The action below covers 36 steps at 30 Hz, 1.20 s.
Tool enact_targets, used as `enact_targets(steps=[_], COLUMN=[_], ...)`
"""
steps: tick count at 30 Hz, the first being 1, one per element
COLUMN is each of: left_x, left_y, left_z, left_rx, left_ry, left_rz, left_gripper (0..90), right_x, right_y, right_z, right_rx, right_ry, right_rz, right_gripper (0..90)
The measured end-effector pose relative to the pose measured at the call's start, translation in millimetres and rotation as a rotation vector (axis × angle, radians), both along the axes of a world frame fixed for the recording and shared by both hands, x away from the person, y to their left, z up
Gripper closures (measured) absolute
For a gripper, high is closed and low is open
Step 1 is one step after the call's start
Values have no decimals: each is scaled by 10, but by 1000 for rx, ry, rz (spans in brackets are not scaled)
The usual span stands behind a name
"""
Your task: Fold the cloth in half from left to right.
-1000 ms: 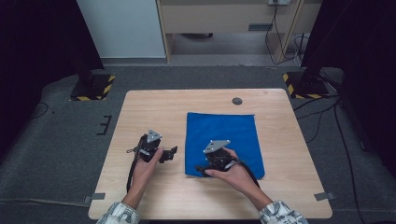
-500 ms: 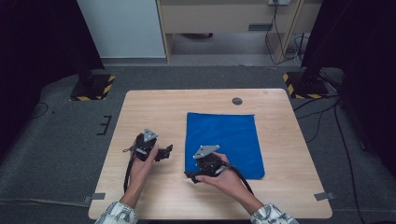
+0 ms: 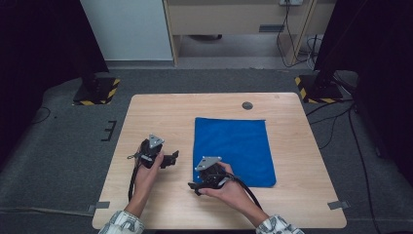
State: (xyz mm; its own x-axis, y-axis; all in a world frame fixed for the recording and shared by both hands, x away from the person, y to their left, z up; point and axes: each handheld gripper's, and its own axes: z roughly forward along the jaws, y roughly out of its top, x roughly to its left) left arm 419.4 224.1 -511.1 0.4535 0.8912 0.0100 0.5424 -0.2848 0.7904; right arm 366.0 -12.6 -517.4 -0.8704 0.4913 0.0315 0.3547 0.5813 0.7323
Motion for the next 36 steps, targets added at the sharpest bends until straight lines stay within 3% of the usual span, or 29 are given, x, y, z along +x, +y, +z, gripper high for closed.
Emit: enact_targets(steps=[6, 10, 13, 17, 19, 22, 30, 36], left_x=[-2, -5, -6, -6, -6, -2, 179, 413], left_y=[-1, -7, -9, -10, -18, -36, -148, -246], left_z=[2, 6, 10, 17, 27, 63, 223, 205], left_rx=[2, 1, 3, -5, -16, -40, -89, -69], left_ry=[-2, -4, -6, -6, -7, -11, -4, 17], left_rz=[-5, -5, -5, -6, -7, -19, -93, -101], left_gripper=[82, 82, 82, 82, 83, 90, 98, 132], right_x=[-37, -50, -50, -20, 3, 22, -56, -180], right_y=[43, 57, 47, 8, -18, -51, -18, 120], right_z=[-33, -44, -55, -52, -50, -49, 26, 45], right_rx=[-12, -38, -43, -49, -46, -37, 9, 29], right_ry=[-13, -29, -40, -40, -30, -9, 2, 18], right_rz=[8, -5, -8, -35, -40, -48, -42, 1], right_gripper=[260, 320, 412, 632, 749, 836, 857, 857])
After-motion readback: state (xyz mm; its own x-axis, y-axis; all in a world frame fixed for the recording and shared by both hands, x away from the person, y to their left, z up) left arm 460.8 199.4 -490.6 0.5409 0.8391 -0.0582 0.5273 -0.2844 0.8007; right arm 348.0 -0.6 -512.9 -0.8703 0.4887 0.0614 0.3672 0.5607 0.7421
